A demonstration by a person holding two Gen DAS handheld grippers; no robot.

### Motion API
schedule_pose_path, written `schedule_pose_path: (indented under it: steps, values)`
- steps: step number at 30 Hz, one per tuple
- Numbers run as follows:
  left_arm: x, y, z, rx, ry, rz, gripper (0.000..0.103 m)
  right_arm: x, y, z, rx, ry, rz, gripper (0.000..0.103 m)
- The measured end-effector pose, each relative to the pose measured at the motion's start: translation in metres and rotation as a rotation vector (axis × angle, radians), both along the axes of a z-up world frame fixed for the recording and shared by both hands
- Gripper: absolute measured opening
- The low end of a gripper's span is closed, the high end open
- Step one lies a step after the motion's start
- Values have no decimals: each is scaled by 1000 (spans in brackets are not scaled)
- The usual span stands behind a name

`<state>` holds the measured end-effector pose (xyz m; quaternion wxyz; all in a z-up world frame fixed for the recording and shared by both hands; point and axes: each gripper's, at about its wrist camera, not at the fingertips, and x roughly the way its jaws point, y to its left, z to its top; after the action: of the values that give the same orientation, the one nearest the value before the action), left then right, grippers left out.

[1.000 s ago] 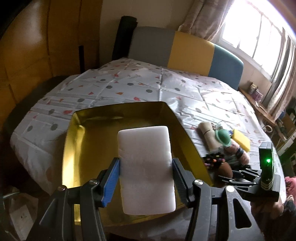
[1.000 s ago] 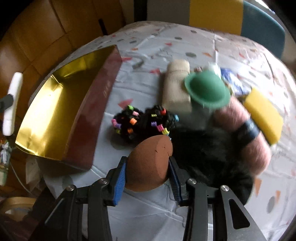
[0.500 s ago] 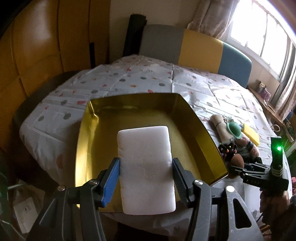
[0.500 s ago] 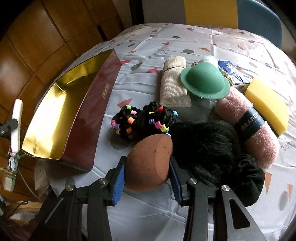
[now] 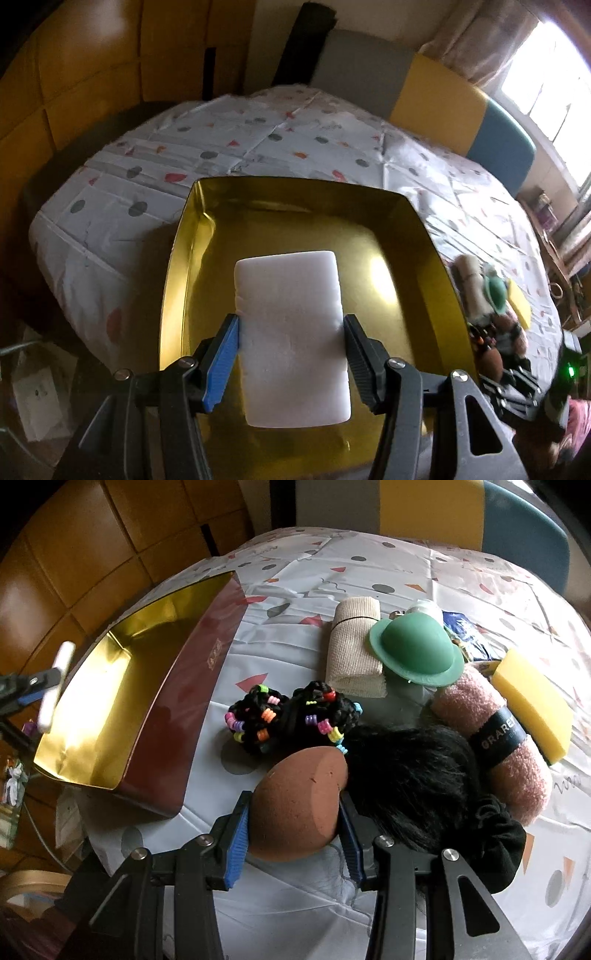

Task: Organize soft objects
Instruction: 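Lower the white block into the tray and open left tool while right holds sponge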

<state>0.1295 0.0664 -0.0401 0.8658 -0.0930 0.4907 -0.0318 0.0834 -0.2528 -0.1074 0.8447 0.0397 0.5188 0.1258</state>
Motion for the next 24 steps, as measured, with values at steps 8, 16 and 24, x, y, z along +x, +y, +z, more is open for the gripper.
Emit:
schedule_pose_path:
  steps: [8,16,24]
  values:
    - [62,0,-25,135,75,13,57,1,-1,-1,8,0,-2,45]
    - [93,-7,-52,319,83,15,59,0,0,-1,4,-2,0,45]
    - [86,-1,-40,320,28,41,77,0,1,-2,-4,-6,2,46]
